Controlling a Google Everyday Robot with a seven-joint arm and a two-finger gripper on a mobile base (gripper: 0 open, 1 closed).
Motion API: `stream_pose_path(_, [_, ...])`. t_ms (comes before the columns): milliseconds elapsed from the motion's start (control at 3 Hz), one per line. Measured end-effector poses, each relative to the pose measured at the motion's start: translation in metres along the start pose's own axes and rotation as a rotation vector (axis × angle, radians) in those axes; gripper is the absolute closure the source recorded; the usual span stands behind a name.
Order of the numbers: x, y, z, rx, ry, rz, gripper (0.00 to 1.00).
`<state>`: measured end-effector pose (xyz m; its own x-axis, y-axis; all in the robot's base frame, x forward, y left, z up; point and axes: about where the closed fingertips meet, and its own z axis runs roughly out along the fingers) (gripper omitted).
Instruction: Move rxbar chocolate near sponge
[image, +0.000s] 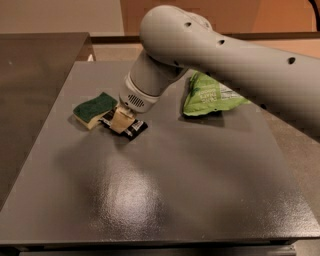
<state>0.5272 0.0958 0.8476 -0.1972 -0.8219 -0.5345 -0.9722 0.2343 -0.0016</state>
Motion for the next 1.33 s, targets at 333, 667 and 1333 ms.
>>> stream_pose_path(333, [-0.0004,0.0008,-0.0008,0.001,0.001,-0.002,0.35])
stream_pose_path(667, [-0.0012,0.0020,-0.0002,0.000,0.001,-0.005,0.13])
stream_pose_path(1333, [-0.0020,0.0031,0.0001,-0.001,0.002,-0.008,0.00])
